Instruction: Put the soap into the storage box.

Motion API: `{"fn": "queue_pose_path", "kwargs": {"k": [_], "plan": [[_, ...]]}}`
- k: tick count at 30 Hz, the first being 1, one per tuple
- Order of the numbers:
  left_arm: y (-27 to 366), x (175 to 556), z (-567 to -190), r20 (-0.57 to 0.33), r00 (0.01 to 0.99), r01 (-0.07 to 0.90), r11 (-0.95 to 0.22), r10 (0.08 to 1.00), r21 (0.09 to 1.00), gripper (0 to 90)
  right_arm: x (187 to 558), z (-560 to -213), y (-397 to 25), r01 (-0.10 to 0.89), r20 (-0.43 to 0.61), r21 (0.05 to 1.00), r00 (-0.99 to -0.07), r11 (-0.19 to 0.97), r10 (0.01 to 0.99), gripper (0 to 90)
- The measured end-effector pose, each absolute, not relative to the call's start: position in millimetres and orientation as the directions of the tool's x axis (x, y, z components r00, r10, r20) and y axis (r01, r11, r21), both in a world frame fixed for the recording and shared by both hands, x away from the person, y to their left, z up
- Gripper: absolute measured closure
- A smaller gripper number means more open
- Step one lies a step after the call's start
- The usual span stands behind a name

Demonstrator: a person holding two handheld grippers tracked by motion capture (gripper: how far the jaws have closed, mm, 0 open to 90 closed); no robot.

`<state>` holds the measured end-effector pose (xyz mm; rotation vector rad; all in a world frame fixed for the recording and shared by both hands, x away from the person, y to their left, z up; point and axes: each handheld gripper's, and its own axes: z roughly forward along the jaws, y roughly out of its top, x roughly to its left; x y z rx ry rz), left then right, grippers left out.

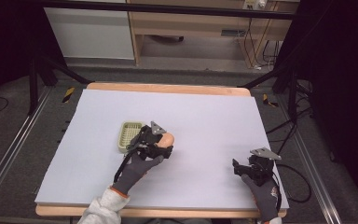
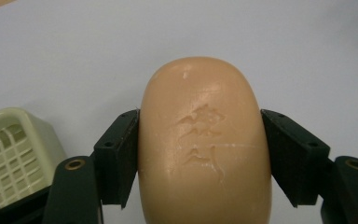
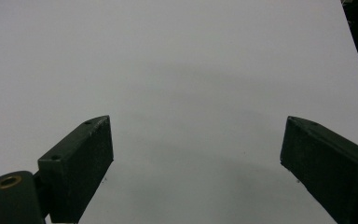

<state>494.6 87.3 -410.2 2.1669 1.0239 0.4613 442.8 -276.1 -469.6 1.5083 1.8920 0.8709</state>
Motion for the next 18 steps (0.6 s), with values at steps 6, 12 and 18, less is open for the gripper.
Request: {"fn": "queue_pose_path", "kwargs": {"k": [6, 12, 18], "plan": [[102, 494, -412, 0.018, 0.609, 0.548, -0.437, 0.793, 0.713, 31.5, 443, -470, -276, 0.613, -0.029, 0.775, -0.209, 0.154, 0.978, 9.7], [118, 495, -411, 0.014, 0.589, 0.557, -0.419, 0.808, 0.717, 31.6, 443, -470, -276, 0.613, -0.029, 0.775, -0.209, 0.154, 0.977, 9.7], [133, 497, -407, 0.013, 0.563, 0.562, -0.395, 0.826, 0.726, 31.6, 442, -470, -276, 0.611, -0.033, 0.776, -0.211, 0.158, 0.977, 9.7]]}}
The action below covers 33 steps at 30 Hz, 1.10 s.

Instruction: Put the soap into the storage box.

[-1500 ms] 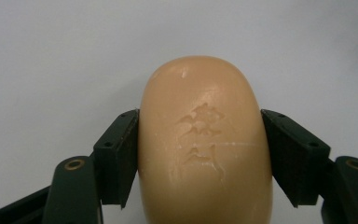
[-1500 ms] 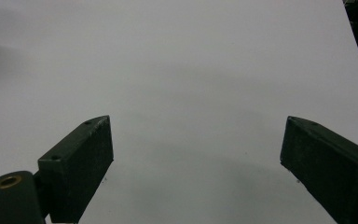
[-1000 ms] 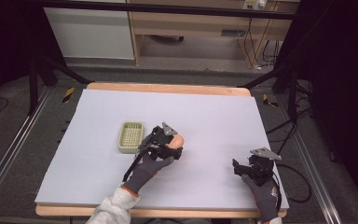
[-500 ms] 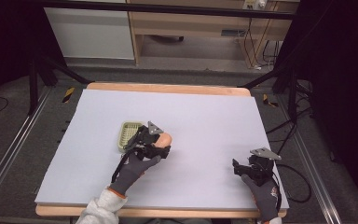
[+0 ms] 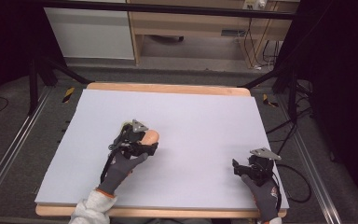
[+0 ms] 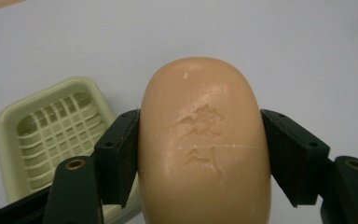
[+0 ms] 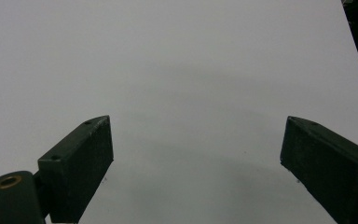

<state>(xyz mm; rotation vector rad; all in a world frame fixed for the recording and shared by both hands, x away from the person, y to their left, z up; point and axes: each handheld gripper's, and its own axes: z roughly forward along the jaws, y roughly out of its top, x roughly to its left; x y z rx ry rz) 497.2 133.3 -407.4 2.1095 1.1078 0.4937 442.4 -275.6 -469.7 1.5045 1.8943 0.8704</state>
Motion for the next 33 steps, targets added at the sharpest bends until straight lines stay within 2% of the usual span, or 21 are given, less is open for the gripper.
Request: {"fn": "queue_pose_path", "kwargs": {"k": [15, 33], "plan": [[164, 517, -406, 0.017, 0.475, 0.594, -0.335, 0.880, 0.731, 31.7, 443, -469, -274, 0.611, -0.031, 0.776, -0.214, 0.158, 0.976, 9.7], [172, 542, -419, 0.006, 0.433, 0.623, -0.304, 0.901, 0.721, 31.7, 444, -470, -273, 0.613, -0.032, 0.774, -0.213, 0.159, 0.977, 9.6]]}}
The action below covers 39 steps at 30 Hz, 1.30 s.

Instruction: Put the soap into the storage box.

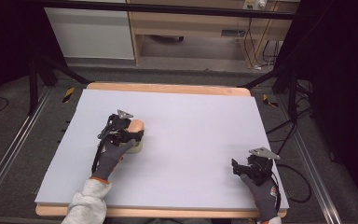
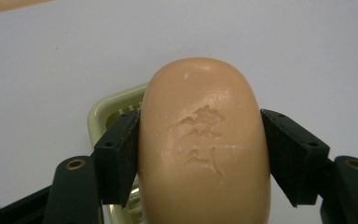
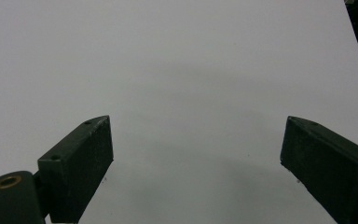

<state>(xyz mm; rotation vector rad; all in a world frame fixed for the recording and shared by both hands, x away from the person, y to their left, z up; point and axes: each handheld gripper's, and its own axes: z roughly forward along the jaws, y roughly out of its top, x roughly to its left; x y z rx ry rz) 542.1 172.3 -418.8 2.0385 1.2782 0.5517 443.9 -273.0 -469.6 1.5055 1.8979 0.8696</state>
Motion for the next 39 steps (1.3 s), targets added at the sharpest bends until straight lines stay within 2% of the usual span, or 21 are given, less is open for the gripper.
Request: {"fn": "queue_pose_path", "kwargs": {"k": [39], "plan": [[182, 560, -447, 0.005, 0.388, 0.681, -0.290, 0.921, 0.672, 31.7, 444, -470, -273, 0.610, -0.034, 0.775, -0.222, 0.166, 0.974, 9.5]]}}
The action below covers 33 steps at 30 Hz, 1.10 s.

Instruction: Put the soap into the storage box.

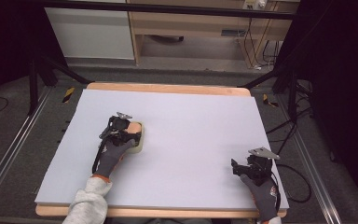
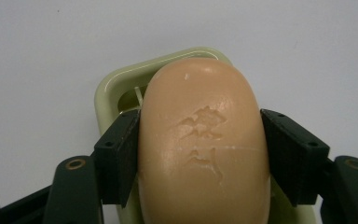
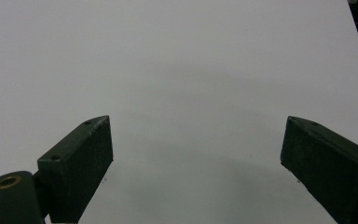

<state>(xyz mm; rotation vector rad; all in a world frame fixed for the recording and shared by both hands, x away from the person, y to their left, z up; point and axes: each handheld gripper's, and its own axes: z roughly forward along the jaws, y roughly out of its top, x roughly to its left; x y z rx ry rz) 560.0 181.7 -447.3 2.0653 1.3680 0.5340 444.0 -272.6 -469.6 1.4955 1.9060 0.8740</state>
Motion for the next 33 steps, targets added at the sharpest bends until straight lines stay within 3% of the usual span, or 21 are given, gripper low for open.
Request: {"fn": "queue_pose_path", "kwargs": {"k": [14, 33], "plan": [[184, 559, -443, -0.025, 0.383, 0.680, -0.264, 0.923, 0.684, 29.0, 444, -469, -272, 0.611, -0.031, 0.775, -0.223, 0.165, 0.974, 9.3], [204, 515, -417, -0.011, 0.435, 0.559, -0.261, 0.900, 0.787, 29.1, 443, -470, -276, 0.619, -0.021, 0.772, -0.203, 0.144, 0.979, 9.0]]}}
